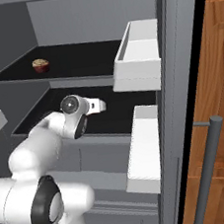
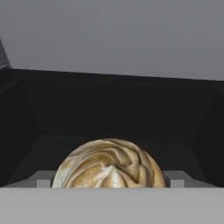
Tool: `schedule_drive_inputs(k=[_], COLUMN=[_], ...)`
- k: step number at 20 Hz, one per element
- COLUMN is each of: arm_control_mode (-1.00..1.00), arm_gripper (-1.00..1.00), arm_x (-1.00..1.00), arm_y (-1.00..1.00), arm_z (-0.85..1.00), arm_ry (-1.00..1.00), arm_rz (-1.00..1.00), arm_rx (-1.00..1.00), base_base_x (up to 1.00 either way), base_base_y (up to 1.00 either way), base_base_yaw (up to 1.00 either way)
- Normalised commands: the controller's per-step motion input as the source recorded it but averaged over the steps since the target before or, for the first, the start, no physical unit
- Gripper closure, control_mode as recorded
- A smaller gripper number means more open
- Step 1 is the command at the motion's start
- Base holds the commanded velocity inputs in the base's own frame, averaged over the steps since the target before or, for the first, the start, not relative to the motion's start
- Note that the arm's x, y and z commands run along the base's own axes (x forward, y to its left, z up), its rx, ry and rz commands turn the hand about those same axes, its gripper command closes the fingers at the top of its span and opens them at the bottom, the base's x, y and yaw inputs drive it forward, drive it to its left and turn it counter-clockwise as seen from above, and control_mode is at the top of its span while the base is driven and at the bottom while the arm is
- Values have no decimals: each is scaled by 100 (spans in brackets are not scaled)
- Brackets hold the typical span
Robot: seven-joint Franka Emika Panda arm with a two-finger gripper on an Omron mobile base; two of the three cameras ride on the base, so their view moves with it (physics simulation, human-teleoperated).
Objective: Take the cupcakes from the fridge and place them on the empty tray on the dining counter.
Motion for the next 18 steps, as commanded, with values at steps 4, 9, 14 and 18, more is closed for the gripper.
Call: schedule_drive_inputs(k=[4,9,14,18], arm_control_mode=[-100,-100,-100,-100], arm_gripper=[100,100,100,100], arm_x=[-97,-90,-79,-98], arm_y=[-19,-12,0,0], arm_z=[86,93,100,78], arm_ry=[-11,12,30,15], arm_rz=[3,0,5,9], arm_rx=[0,0,0,-2], base_base_x=[0,0,0,0], base_base_y=[0,0,0,0], base_base_yaw=[0,0,0,0])
